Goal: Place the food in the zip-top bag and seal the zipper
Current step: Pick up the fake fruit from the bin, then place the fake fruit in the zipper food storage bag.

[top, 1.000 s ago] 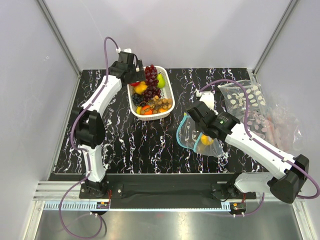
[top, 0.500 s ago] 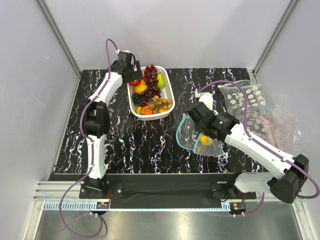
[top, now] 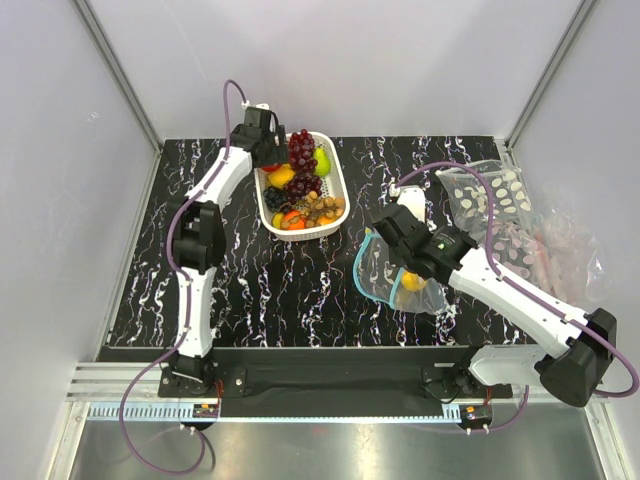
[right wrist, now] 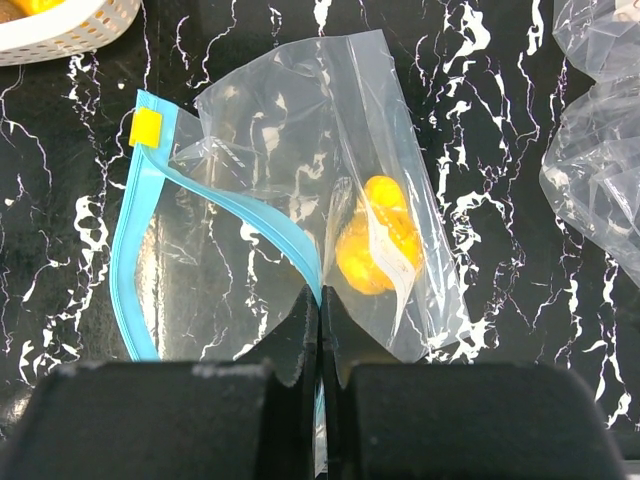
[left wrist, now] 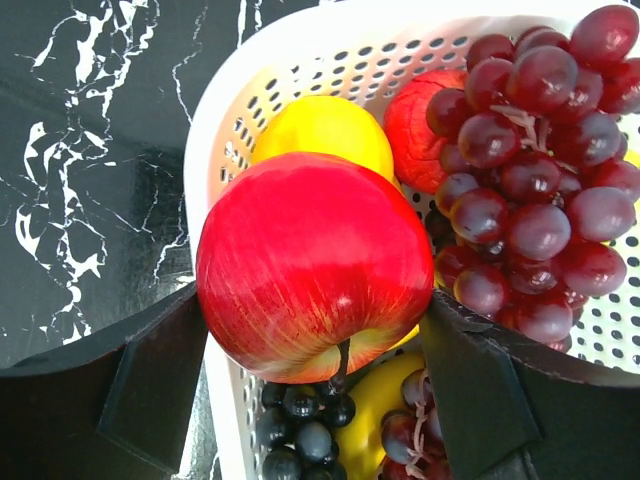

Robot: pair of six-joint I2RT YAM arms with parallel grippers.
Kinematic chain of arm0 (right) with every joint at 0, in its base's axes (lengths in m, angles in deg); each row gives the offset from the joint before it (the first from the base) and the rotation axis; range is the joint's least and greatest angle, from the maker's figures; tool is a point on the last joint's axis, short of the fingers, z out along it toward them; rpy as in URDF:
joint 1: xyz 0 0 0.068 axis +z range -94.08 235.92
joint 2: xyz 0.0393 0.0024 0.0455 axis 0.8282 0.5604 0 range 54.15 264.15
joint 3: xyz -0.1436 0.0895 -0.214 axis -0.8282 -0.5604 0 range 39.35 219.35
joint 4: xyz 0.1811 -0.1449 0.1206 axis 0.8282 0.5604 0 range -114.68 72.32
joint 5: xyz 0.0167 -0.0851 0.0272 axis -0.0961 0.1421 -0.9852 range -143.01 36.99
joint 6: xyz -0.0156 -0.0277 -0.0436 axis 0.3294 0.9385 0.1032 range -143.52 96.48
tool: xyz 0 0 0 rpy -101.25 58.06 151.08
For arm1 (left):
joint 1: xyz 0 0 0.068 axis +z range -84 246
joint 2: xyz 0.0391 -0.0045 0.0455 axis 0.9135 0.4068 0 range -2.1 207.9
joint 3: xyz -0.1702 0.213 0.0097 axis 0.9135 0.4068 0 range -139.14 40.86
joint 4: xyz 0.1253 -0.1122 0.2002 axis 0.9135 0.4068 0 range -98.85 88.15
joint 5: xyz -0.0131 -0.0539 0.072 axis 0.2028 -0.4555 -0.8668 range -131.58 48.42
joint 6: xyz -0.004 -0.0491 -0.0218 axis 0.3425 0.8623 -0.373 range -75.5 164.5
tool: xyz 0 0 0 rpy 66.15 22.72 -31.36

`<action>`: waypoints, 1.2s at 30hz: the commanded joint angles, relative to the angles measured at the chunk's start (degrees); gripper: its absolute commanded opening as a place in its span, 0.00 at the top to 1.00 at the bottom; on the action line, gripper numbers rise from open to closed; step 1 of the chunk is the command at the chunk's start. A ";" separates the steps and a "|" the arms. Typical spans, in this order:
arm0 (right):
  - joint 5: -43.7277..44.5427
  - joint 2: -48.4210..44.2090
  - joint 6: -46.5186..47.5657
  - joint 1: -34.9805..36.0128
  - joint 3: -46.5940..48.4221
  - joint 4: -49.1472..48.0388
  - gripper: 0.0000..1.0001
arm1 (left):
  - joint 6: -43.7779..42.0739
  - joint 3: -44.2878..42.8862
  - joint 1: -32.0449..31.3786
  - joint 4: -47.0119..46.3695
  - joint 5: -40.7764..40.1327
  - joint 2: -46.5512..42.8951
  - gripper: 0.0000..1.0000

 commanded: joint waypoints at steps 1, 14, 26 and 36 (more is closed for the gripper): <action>-0.65 -1.43 0.44 0.41 0.01 -1.51 0.99 | -1.78 -1.02 -0.85 -2.31 -2.40 -2.59 0.41; -0.83 -1.00 0.26 0.41 0.36 -0.89 0.99 | 0.32 24.87 -2.43 -9.85 6.36 -29.38 0.43; -1.45 -1.87 1.05 0.41 0.45 -1.24 1.00 | 8.67 50.29 -9.88 -18.21 18.78 -54.35 0.43; -3.46 -2.40 0.79 0.41 0.54 -1.24 1.00 | 13.77 61.56 -28.09 -24.89 15.01 -65.96 0.42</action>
